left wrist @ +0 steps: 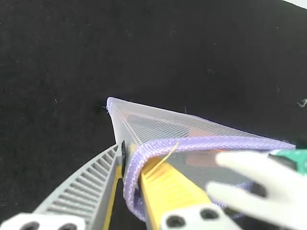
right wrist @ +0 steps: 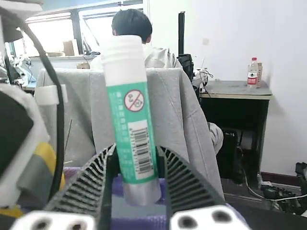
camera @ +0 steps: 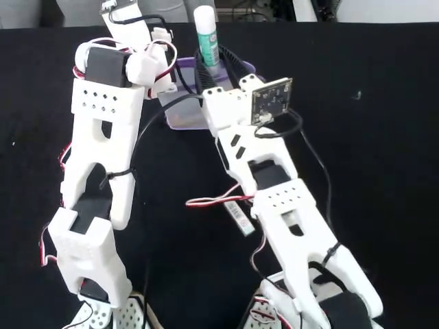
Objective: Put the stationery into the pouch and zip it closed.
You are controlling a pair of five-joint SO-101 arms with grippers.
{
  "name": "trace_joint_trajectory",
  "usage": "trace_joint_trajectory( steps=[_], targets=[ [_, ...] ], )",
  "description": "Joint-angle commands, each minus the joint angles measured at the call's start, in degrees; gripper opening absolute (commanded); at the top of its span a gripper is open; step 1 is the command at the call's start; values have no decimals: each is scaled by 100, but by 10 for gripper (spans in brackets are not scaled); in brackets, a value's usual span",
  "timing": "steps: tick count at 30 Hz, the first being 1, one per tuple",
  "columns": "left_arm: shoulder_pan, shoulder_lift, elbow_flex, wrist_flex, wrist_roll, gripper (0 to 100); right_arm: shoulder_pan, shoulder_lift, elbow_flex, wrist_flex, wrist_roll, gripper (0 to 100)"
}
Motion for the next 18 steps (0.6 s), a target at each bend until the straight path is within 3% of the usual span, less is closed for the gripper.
trace_joint_trajectory(
  steps=[1,18],
  targets=[
    [-145,35,145,53,62,30,35,435,22,-105,-211,83],
    [-145,53,154,53,53,30,-53,435,22,-62,-176,109]
  ],
)
